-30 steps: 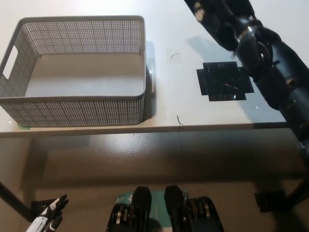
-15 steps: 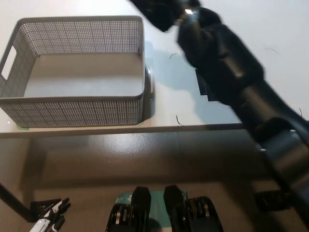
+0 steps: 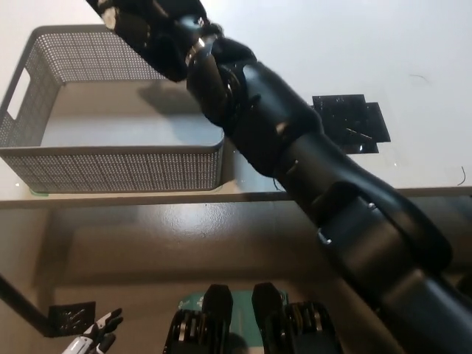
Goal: Use the right hand to pick up the pencil case on the right hand side and put it into a grey container on the left side
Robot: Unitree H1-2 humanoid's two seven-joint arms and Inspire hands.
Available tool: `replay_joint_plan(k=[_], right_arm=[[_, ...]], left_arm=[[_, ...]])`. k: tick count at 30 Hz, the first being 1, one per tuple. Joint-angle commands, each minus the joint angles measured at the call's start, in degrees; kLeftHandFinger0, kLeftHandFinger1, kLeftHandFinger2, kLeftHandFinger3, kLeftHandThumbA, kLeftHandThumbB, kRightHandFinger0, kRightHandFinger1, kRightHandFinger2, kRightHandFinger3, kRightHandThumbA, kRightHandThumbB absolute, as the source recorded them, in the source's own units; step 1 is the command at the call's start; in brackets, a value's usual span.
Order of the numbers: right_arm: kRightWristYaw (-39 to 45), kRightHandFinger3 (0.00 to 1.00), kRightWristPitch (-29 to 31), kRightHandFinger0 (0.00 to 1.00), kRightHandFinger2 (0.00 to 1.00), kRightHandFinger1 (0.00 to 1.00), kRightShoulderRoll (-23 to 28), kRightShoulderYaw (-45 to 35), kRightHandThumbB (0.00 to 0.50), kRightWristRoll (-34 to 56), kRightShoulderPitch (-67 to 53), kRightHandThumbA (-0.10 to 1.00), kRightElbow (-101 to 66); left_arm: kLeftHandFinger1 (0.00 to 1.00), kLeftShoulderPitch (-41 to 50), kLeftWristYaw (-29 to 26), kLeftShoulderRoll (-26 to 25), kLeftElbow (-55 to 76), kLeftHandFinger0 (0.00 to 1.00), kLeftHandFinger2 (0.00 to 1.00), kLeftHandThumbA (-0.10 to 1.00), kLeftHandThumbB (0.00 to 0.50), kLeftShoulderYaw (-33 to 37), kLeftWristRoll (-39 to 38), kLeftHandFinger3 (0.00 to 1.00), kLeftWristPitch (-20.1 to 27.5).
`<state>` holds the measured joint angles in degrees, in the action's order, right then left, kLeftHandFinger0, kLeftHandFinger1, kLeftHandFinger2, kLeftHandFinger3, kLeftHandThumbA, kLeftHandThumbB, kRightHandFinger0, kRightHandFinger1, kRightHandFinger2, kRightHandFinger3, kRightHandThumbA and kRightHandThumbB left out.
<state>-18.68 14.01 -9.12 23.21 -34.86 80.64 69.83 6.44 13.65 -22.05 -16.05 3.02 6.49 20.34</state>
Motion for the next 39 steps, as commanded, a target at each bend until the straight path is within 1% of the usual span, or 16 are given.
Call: replay_joint_plan(k=[1, 3, 4, 5, 6, 7, 8, 9, 11, 22, 25, 30, 31, 33, 35, 39], right_arm=[[-4.5, 0.79, 2.6, 0.00, 0.76, 0.28, -0.5, -1.5, 0.194, 2.1, 4.8, -0.10, 2.0], [-3.6, 0.84, 1.6, 0.00, 0.81, 0.34, -0.4, -2.0, 0.200, 2.7, 4.8, -0.10, 2.5], [-3.4, 0.84, 1.2, 0.04, 0.80, 0.38, -0.2, -1.9, 0.207, 2.6, 4.7, -0.10, 2.9], [0.0, 1.00, -0.2, 0.55, 1.00, 0.96, 0.1, -1.9, 0.225, 2.9, 4.9, 0.40, 3.0], [5.9, 1.00, -1.0, 1.00, 1.00, 1.00, 0.5, -2.9, 0.293, 4.7, 5.0, 0.52, 3.2], [11.8, 1.00, -2.5, 1.00, 1.00, 1.00, 0.9, -3.3, 0.402, 5.8, 5.4, 0.72, 3.4], [13.6, 1.00, -3.2, 1.00, 1.00, 1.00, 1.2, -3.4, 0.441, 5.9, 5.6, 0.76, 3.3], [15.5, 1.00, -3.7, 1.00, 1.00, 1.00, 1.7, -3.1, 0.500, 5.9, 5.3, 0.92, 3.0], [16.4, 1.00, -3.9, 1.00, 1.00, 1.00, 2.4, -2.8, 0.500, 5.7, 4.8, 1.00, 2.2], [19.8, 1.00, -5.2, 1.00, 1.00, 1.00, 5.6, -3.1, 0.500, 6.5, 0.4, 1.00, -5.2], [20.8, 1.00, -5.0, 1.00, 1.00, 1.00, 6.9, -4.7, 0.468, 8.4, -2.1, 1.00, -11.3], [23.3, 1.00, -7.7, 1.00, 1.00, 1.00, 8.9, -8.9, 0.441, 12.5, -5.8, 1.00, -23.8], [24.1, 1.00, -8.6, 1.00, 1.00, 1.00, 9.3, -10.0, 0.444, 13.7, -6.5, 1.00, -26.0], [24.9, 1.00, -10.4, 1.00, 1.00, 1.00, 10.7, -12.6, 0.476, 16.1, -8.6, 1.00, -32.5], [26.1, 1.00, -11.9, 1.00, 1.00, 1.00, 12.1, -14.5, 0.493, 18.1, -11.4, 1.00, -38.8], [27.5, 1.00, -14.1, 1.00, 1.00, 1.00, 14.6, -16.8, 0.489, 20.3, -18.7, 1.00, -51.1]], left_arm=[[1.00, -1.4, 1.2, -1.2, -0.1, 1.00, 1.00, 1.00, 0.471, 0.6, 0.0, 1.00, -0.3], [1.00, -1.7, 1.7, -1.5, -0.3, 1.00, 1.00, 1.00, 0.463, 0.8, -0.5, 1.00, 0.2], [1.00, -2.0, 1.7, -1.6, -0.8, 1.00, 1.00, 1.00, 0.454, 0.8, -0.5, 1.00, 0.8], [1.00, -2.1, 1.7, -1.7, -0.7, 1.00, 1.00, 1.00, 0.449, 0.9, -0.4, 1.00, 0.9], [1.00, -2.2, 1.7, -1.7, -0.7, 1.00, 1.00, 1.00, 0.442, 0.9, -0.3, 1.00, 0.9], [1.00, -2.4, 1.5, -1.6, -0.4, 1.00, 1.00, 1.00, 0.447, 0.9, -0.1, 1.00, 0.6], [1.00, -2.6, 1.6, -1.6, -0.3, 1.00, 1.00, 1.00, 0.448, 1.0, 0.0, 1.00, 0.4], [1.00, -2.5, 1.6, -1.7, 0.1, 1.00, 1.00, 1.00, 0.456, 1.0, 0.1, 1.00, 0.2], [1.00, -2.7, 1.7, -1.8, 0.5, 1.00, 1.00, 1.00, 0.458, 1.1, 0.3, 1.00, -0.1], [1.00, -2.7, 2.2, -1.5, 0.9, 1.00, 1.00, 1.00, 0.440, 1.4, -0.1, 1.00, 0.4], [1.00, -2.4, 1.4, -1.5, 1.7, 1.00, 1.00, 1.00, 0.429, 1.6, 1.4, 1.00, 0.0], [1.00, -2.1, 2.9, -1.5, 1.4, 1.00, 1.00, 1.00, 0.415, 1.3, -1.4, 1.00, -1.1], [1.00, -2.0, 2.9, -1.5, 1.2, 1.00, 1.00, 1.00, 0.405, 1.3, -1.5, 1.00, -0.6], [1.00, -2.0, 2.1, -1.7, 1.1, 1.00, 1.00, 1.00, 0.439, 1.5, 0.2, 1.00, -0.3], [1.00, -1.7, 1.8, -1.6, 1.0, 1.00, 1.00, 1.00, 0.442, 1.6, 0.5, 1.00, -0.3], [1.00, -0.5, 1.6, -1.8, 1.1, 1.00, 1.00, 1.00, 0.411, 1.3, 0.2, 1.00, 0.6]])
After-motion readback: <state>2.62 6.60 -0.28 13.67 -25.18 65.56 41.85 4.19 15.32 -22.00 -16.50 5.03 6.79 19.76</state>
